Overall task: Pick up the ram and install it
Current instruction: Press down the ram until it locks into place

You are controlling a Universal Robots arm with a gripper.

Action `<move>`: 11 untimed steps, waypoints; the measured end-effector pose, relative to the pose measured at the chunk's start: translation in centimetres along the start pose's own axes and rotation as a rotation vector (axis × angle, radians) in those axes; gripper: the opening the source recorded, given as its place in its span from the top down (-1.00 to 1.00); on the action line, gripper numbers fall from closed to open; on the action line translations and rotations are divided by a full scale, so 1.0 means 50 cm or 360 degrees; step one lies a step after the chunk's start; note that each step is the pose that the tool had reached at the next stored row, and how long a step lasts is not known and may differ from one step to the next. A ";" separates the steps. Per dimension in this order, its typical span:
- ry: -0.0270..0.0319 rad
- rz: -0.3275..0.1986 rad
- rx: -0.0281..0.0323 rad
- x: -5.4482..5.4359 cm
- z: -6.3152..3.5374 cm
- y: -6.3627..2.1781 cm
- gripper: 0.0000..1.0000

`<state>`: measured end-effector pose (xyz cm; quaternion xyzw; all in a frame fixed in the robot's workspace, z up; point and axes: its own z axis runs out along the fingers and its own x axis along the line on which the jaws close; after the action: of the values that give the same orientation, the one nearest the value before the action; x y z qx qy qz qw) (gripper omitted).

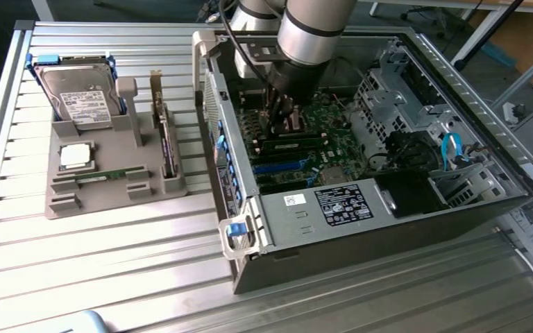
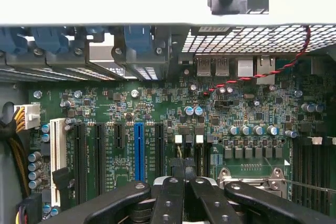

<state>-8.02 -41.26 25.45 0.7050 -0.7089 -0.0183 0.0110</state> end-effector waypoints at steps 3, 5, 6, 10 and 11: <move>0.00001 0.0000 0.00000 0.002 0.000 0.000 0.79; 0.00000 0.0000 0.00000 0.004 0.000 0.000 0.79; 0.00000 0.0000 0.00000 0.004 0.000 0.000 0.79; 0.00000 0.0000 0.00000 0.005 0.000 0.000 0.79; 0.00002 0.0000 -0.00001 0.005 0.000 0.000 0.79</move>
<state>-8.02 -41.52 25.44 0.7050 -0.7089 -0.0183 0.0111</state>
